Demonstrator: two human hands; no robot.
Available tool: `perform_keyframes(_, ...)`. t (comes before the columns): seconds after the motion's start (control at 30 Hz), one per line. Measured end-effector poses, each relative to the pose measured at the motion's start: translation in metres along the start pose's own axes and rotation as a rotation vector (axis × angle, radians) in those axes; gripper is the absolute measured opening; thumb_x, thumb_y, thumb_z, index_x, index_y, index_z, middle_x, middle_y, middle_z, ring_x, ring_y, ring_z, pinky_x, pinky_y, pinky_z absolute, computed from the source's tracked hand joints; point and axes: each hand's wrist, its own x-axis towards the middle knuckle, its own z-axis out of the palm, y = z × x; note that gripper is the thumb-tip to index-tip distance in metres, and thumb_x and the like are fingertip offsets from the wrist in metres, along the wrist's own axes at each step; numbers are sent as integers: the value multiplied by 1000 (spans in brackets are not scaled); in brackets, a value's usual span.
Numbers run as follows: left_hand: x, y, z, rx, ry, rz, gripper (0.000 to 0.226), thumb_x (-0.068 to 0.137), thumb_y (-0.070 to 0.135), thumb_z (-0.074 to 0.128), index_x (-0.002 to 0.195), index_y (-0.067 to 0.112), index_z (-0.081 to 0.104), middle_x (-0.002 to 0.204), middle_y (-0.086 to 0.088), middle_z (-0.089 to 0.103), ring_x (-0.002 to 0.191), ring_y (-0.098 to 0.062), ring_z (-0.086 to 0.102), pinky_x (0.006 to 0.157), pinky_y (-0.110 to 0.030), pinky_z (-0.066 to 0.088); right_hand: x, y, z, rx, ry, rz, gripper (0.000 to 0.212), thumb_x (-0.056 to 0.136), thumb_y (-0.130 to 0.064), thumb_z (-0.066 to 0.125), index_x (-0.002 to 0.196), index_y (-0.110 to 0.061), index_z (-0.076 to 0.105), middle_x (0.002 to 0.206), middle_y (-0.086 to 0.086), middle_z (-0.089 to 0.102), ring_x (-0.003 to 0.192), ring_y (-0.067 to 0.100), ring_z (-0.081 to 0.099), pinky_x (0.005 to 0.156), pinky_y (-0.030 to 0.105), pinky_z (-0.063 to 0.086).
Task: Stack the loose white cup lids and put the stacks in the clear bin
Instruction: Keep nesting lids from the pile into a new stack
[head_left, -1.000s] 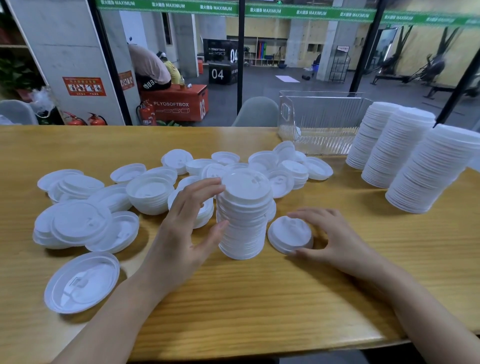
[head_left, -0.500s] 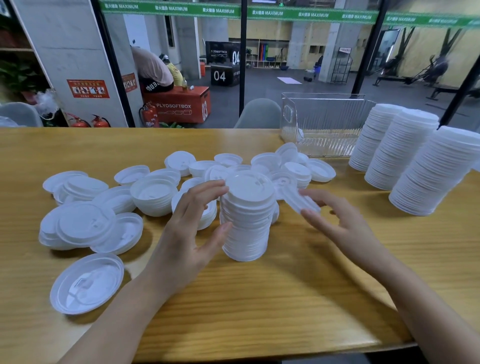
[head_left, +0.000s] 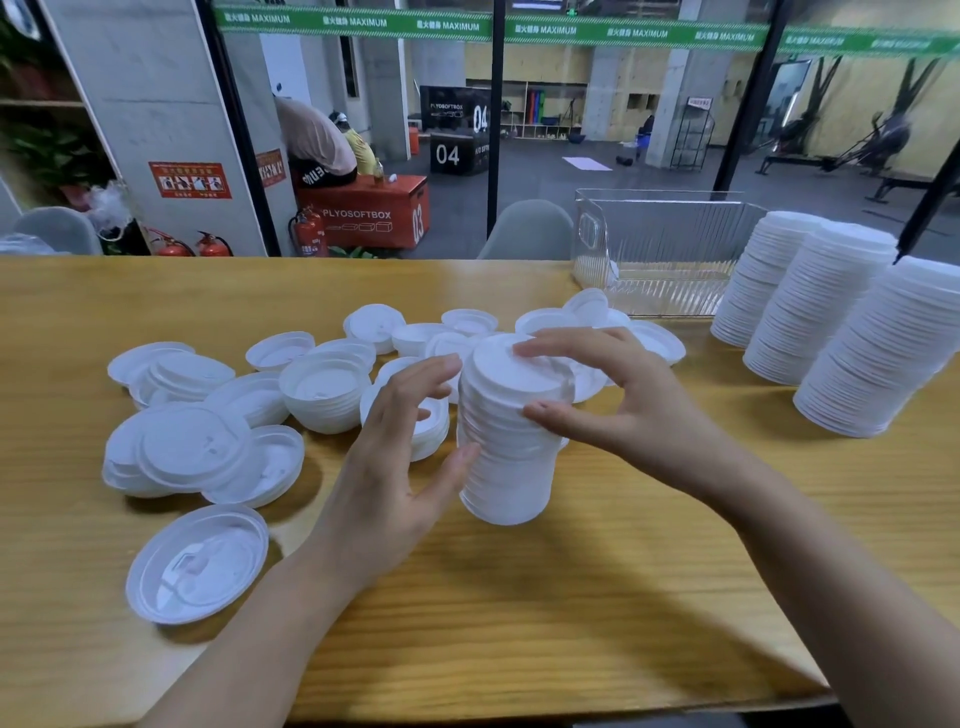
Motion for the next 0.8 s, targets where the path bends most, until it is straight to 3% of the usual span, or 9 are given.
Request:
perform_keyframes(0.3,0,0,0,16,-1,9,58,89,30,61,141,22,37,138,8,48,120,-10,53,98,-14,39,1,1,2,-25,-21,-9,48,74,-64,63,120,-49,60,125,-37,55,124,4,44,103,21,35)
perform_keyframes(0.47,0,-1,0,12,-4,6,57,89,31,60,141,25,37,137,9,47,120,-14,52,98,-16,38,-10,7,2,26,8,76,75,67,-67,67,135,-49,43,128,-29,53,122,4,46,98,22,36)
perform_keyframes(0.63,0,-2,1,15,1,-13,57,90,33,58,141,26,36,136,13,46,120,-13,51,98,-16,38,-40,35,27,-60,-71,271,93,51,-76,69,130,-41,35,108,-22,58,110,6,52,99,41,42)
perform_keyframes(0.8,-1,-6,1,47,29,-34,55,90,34,57,140,25,38,132,20,46,118,-10,51,98,-15,37,-47,38,45,-203,-139,323,110,53,-67,78,144,-39,24,117,-20,56,116,8,45,103,40,36)
